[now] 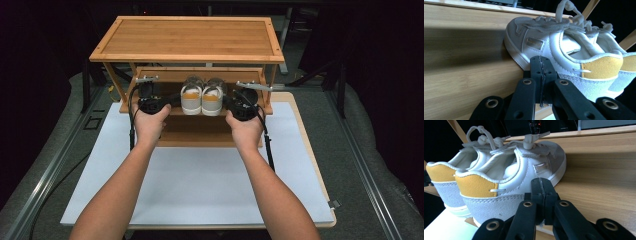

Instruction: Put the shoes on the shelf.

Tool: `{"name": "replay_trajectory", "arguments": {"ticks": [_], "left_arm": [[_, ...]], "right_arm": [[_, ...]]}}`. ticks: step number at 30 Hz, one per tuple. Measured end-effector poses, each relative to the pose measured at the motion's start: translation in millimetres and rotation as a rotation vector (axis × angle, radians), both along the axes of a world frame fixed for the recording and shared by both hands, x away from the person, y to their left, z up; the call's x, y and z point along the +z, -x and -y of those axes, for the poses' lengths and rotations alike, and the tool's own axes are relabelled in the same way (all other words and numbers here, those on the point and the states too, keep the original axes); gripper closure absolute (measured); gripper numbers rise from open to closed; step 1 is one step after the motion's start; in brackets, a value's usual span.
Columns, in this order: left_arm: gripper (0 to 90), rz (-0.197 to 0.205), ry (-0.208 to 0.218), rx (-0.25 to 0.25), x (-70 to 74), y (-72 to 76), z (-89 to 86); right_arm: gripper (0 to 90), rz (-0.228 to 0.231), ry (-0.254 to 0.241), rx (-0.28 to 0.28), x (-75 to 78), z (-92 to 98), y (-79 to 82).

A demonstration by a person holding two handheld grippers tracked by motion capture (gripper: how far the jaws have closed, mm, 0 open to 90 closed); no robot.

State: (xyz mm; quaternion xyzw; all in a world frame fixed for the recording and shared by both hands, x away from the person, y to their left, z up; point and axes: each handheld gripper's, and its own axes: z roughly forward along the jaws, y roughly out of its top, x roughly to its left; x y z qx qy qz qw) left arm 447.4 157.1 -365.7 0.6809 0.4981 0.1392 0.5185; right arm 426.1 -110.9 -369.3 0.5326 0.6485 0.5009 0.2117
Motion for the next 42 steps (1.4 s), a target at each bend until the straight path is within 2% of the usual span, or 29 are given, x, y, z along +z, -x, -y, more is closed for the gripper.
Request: {"name": "replay_trajectory", "arguments": {"ticks": [1, 5, 6, 10, 14, 20, 22, 23, 24, 25, 29, 30, 31, 32, 34, 37, 42], "left_arm": [[90.0, -0.001, 0.000, -0.001, -0.1, -0.9, -0.4], [90.0, -0.008, 0.016, -0.001, -1.1, -4.3, -0.5], [90.0, -0.010, 0.013, -0.002, -0.8, -4.8, -0.3], [90.0, -0.008, 0.000, -0.010, 0.0, -7.9, 0.6], [90.0, -0.011, 0.015, -0.012, -1.0, -12.3, 0.0], [90.0, -0.014, 0.013, -0.002, -0.9, -19.6, 2.2], [90.0, -0.014, 0.009, -0.006, -1.2, -23.0, 1.3], [90.0, -0.020, 0.011, -0.006, -1.0, -24.0, 1.4], [90.0, -0.020, 0.008, -0.004, -1.2, -25.3, 1.5], [90.0, -0.016, 0.009, -0.004, -1.4, -26.8, 1.8], [90.0, -0.023, 0.007, -0.013, -2.2, -31.7, 1.4], [90.0, -0.025, -0.004, -0.020, -2.0, -33.1, 0.5], [90.0, -0.023, 0.019, -0.004, -2.5, -34.9, 2.7], [90.0, -0.025, 0.019, 0.002, -2.7, -36.5, 3.2], [90.0, -0.031, 0.015, 0.010, -2.6, -38.5, 3.8], [90.0, -0.024, 0.007, -0.009, -3.5, -42.3, 3.6], [90.0, -0.025, 0.009, -0.001, -3.6, -45.7, 4.0]], "right_arm": [[90.0, -0.009, 0.000, 0.003, 0.3, 0.4, -0.4], [90.0, 0.003, -0.025, 0.000, -1.2, 1.1, -5.0], [90.0, -0.016, -0.019, -0.003, -0.4, 2.0, -5.0], [90.0, -0.014, -0.038, -0.017, -1.5, 2.6, -8.4], [90.0, -0.015, -0.059, -0.013, -2.4, 3.8, -13.1], [90.0, -0.026, 0.004, -0.026, 1.4, 0.8, -20.1], [90.0, -0.022, -0.004, -0.031, 0.9, 0.4, -22.9], [90.0, -0.035, -0.014, -0.010, 1.3, 1.3, -23.6], [90.0, -0.013, -0.018, -0.024, 0.1, 0.0, -26.1], [90.0, -0.028, -0.006, -0.025, 1.1, 0.5, -26.5], [90.0, -0.035, -0.009, -0.030, 0.7, 1.8, -32.7], [90.0, -0.039, -0.013, -0.025, 0.7, 2.4, -33.8], [90.0, -0.032, -0.015, -0.040, 0.2, 1.5, -35.4], [90.0, -0.042, -0.013, -0.030, 0.5, 2.1, -36.5], [90.0, -0.033, -0.020, -0.037, -0.1, 1.0, -40.1], [90.0, -0.050, 0.010, -0.041, 0.1, 0.9, -43.8], [90.0, -0.043, -0.018, -0.044, -1.5, 0.5, -48.5]]}}
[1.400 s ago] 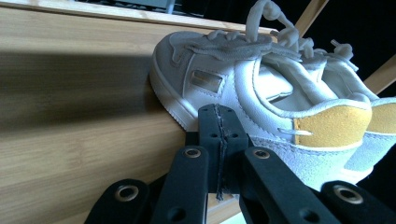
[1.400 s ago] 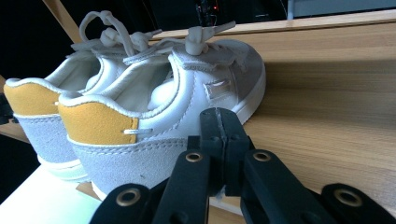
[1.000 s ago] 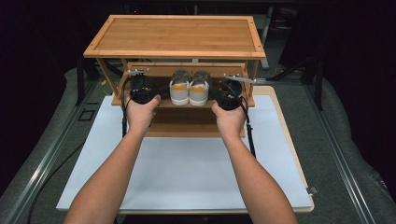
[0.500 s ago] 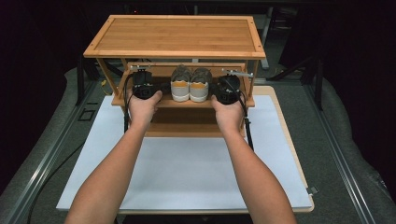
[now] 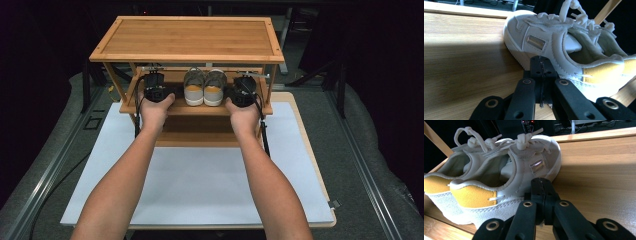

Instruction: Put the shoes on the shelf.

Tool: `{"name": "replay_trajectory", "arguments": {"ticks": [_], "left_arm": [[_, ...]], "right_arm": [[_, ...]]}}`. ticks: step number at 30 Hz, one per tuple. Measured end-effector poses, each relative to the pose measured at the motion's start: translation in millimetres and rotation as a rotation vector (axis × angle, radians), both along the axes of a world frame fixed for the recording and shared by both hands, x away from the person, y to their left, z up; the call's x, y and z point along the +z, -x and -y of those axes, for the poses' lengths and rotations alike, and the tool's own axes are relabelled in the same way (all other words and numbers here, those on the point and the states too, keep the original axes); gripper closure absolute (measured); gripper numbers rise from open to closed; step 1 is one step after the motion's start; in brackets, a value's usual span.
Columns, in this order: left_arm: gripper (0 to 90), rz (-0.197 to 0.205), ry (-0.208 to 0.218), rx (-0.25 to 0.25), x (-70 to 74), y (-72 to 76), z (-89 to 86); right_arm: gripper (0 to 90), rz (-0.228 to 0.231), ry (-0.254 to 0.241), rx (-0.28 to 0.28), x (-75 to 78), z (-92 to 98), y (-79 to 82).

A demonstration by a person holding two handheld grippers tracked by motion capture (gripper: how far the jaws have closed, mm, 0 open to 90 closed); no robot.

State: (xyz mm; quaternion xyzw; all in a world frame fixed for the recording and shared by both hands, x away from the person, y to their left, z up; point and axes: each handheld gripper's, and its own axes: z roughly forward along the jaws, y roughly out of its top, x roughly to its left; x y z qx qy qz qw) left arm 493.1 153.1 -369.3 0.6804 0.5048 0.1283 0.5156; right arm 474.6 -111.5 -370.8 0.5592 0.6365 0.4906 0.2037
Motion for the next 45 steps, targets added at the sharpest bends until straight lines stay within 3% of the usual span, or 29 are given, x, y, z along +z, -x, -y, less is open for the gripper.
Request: {"name": "replay_trajectory", "arguments": {"ticks": [4, 9, 14, 17, 21, 22, 23, 24, 26, 27, 29, 33, 36, 41, 45], "left_arm": [[90.0, -0.002, 0.005, -0.004, -0.8, -0.6, -1.3], [90.0, -0.007, 0.006, -0.004, -0.7, -0.3, -1.4], [89.8, -0.006, 0.006, -0.003, -1.0, 0.7, -3.1], [89.7, -0.009, 0.021, 0.022, 1.0, 3.0, -4.1], [89.7, -0.003, 0.014, 0.006, 0.1, 6.2, -6.1], [89.6, -0.007, 0.016, 0.010, -0.4, 7.8, -7.2], [89.6, -0.003, 0.021, 0.014, -1.1, 9.4, -8.3], [89.7, 0.002, 0.025, 0.019, -1.8, 11.0, -9.2], [89.6, 0.010, 0.023, 0.000, -2.4, 15.4, -11.6], [89.6, 0.014, 0.022, -0.004, -2.4, 17.0, -11.7], [89.5, 0.014, 0.031, -0.015, -1.1, 20.4, -13.0], [89.5, 0.022, 0.048, -0.014, 4.8, 29.1, -14.7], [89.2, 0.046, 0.022, -0.038, 8.9, 37.2, -18.0], [89.0, 0.060, 0.017, -0.061, 11.4, 54.6, -21.8], [88.8, 0.076, 0.019, -0.101, 10.1, 71.0, -22.8]], "right_arm": [[90.0, -0.009, 0.015, 0.020, 0.8, 1.3, 0.1], [90.0, -0.009, 0.020, 0.000, 1.1, -0.4, 0.5], [90.0, 0.015, 0.032, -0.019, -0.4, -2.3, 2.7], [89.7, 0.030, 0.033, -0.024, 0.1, -3.3, 5.2], [89.6, 0.035, 0.041, -0.015, 0.6, -2.5, 11.9], [89.5, 0.047, 0.033, -0.007, -0.7, -2.5, 12.6], [89.2, 0.031, 0.039, 0.010, -0.3, -1.3, 14.7], [89.0, 0.044, 0.039, -0.011, -1.6, -2.3, 15.1], [88.8, 0.029, 0.032, 0.011, -0.7, -0.3, 17.9], [88.8, 0.052, 0.020, 0.003, -1.4, -1.0, 18.1], [88.8, 0.037, 0.033, 0.011, 1.2, 0.6, 22.6], [88.8, 0.054, 0.038, 0.025, 5.5, 3.2, 29.7], [88.6, 0.071, 0.038, 0.024, 10.1, 4.8, 36.4], [88.0, 0.083, 0.044, 0.051, 16.8, 9.7, 52.5], [87.4, 0.068, 0.063, 0.082, 13.5, 12.2, 67.8]]}}
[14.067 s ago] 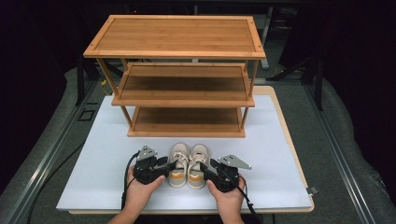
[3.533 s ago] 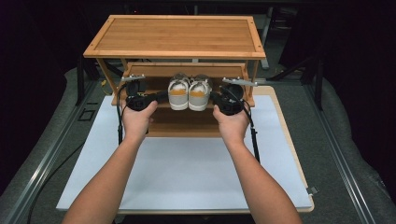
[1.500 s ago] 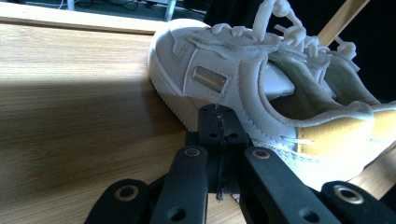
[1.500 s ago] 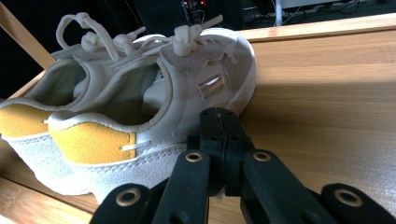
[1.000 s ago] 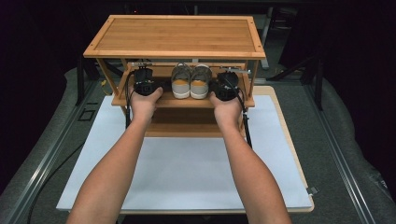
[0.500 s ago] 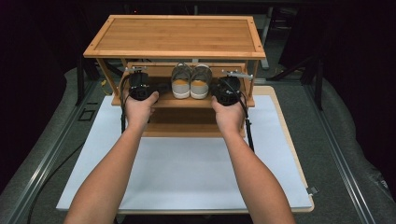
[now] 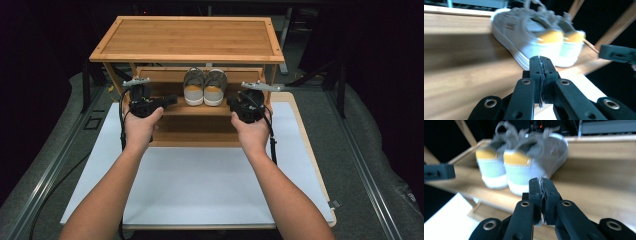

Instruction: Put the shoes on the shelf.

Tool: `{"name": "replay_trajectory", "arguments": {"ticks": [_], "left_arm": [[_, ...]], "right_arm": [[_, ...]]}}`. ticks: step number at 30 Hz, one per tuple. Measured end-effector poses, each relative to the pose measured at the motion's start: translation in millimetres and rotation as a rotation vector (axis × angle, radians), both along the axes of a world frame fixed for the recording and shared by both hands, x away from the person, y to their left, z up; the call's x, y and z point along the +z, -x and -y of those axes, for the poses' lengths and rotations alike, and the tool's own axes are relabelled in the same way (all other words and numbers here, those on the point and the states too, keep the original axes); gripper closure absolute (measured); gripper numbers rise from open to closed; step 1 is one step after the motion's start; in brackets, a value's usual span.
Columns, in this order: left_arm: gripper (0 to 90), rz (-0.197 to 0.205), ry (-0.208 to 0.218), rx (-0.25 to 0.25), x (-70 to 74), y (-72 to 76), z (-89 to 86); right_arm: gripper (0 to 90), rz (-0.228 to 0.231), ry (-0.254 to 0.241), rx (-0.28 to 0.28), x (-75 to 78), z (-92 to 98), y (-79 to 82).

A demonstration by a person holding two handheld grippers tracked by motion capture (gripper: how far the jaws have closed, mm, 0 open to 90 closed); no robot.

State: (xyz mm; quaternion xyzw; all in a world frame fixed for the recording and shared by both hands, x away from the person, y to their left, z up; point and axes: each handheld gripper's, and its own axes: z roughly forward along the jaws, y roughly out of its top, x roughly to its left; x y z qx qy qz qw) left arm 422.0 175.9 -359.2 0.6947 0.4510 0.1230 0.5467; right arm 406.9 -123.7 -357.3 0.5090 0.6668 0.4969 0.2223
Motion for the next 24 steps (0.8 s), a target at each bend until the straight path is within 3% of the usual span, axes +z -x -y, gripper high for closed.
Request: {"name": "replay_trajectory", "arguments": {"ticks": [4, 6, 11, 20, 24], "left_arm": [[88.7, -0.002, -0.012, -0.047, -7.6, 13.7, 0.6], [88.5, 0.000, -0.006, -0.067, -11.2, 20.6, 1.1], [88.3, 0.016, -0.035, -0.095, -24.3, 39.2, -2.4], [87.0, 0.003, -0.120, -0.106, -59.1, 68.0, -19.1], [87.0, -0.028, -0.110, -0.102, -78.1, 76.0, -28.0]], "right_arm": [[87.5, -0.006, -0.014, 0.027, -7.0, 2.2, 15.3], [87.6, -0.003, 0.019, 0.047, -11.2, 2.6, 22.9], [87.6, -0.007, 0.017, 0.072, -25.3, 6.0, 42.1], [88.0, -0.051, 0.012, 0.054, -67.5, 23.7, 70.2], [87.9, -0.066, 0.027, 0.044, -83.9, 28.0, 80.5]]}}
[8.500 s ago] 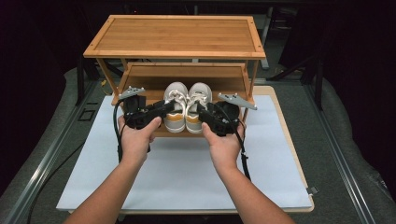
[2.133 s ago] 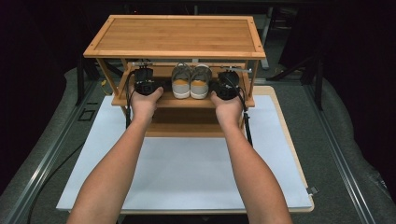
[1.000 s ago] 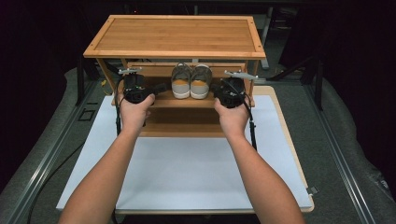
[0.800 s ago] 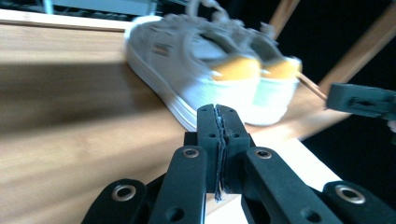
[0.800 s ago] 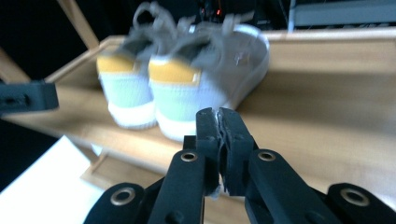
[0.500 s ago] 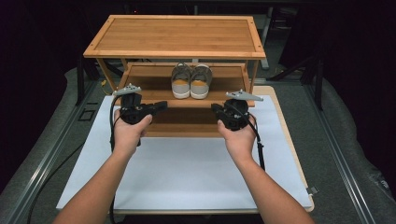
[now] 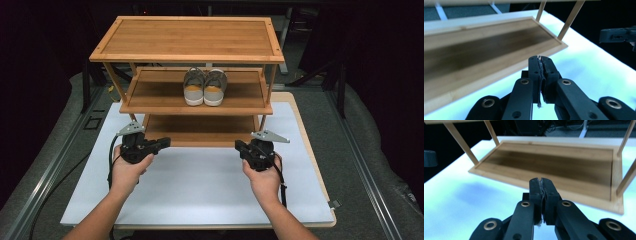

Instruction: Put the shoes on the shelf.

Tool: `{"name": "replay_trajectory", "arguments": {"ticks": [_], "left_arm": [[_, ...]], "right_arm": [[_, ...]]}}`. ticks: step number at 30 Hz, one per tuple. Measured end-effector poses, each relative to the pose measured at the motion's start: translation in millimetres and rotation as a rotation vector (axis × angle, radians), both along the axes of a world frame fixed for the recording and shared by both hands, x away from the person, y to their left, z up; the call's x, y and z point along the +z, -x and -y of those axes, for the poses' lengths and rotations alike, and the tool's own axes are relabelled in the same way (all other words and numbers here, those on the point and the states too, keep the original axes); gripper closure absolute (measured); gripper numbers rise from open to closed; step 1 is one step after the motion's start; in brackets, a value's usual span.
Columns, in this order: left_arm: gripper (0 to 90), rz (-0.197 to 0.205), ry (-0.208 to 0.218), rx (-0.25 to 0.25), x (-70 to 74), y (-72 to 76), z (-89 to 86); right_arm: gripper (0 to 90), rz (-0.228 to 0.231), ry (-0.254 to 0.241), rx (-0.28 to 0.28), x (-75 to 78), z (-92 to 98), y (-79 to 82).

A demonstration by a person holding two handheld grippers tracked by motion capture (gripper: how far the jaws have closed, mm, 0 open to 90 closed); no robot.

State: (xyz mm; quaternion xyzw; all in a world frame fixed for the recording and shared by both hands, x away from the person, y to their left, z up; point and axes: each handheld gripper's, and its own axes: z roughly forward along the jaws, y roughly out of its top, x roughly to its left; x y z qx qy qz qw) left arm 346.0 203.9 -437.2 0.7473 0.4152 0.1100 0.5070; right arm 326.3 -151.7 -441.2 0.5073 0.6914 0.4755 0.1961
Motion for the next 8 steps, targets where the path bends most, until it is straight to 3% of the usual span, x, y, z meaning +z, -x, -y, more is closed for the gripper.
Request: {"name": "replay_trajectory", "arguments": {"ticks": [5, 8], "left_arm": [[85.7, -0.016, 0.005, 0.003, -18.5, 7.4, -4.5], [82.5, -0.022, -0.016, -0.030, -30.4, 11.6, -3.4]], "right_arm": [[87.0, -0.001, -0.007, 0.008, -16.6, 0.7, 10.6], [83.5, 0.002, 0.000, 0.012, -26.1, -1.3, 16.7]]}}
